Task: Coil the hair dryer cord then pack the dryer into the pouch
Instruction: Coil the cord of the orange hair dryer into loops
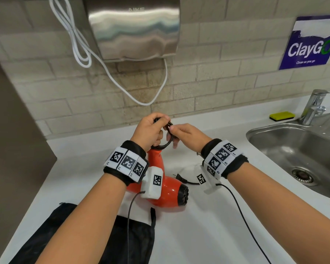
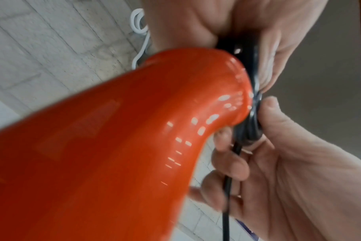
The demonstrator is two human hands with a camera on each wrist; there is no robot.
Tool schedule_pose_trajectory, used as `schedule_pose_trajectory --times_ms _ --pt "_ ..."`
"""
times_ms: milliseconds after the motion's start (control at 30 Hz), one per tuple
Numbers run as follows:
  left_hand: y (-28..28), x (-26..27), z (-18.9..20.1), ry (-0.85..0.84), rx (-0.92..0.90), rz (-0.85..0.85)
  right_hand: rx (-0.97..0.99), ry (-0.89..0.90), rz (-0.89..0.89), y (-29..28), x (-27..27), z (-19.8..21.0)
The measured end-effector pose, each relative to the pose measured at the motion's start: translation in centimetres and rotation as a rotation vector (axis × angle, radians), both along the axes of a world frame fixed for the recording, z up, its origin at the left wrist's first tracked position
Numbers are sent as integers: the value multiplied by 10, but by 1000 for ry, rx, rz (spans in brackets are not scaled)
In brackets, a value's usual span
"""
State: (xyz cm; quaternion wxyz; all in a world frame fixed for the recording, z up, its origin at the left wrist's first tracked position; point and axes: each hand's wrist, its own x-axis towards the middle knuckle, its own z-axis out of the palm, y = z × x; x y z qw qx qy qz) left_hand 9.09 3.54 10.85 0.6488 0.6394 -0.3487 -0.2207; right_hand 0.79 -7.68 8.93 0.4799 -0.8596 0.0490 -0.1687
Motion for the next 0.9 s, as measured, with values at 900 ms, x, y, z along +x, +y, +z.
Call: schedule_pose_trajectory --times_ms 900 --pt "-9 -4 2 -64 94 -19 -381 -558 -430 -13 -11 -7"
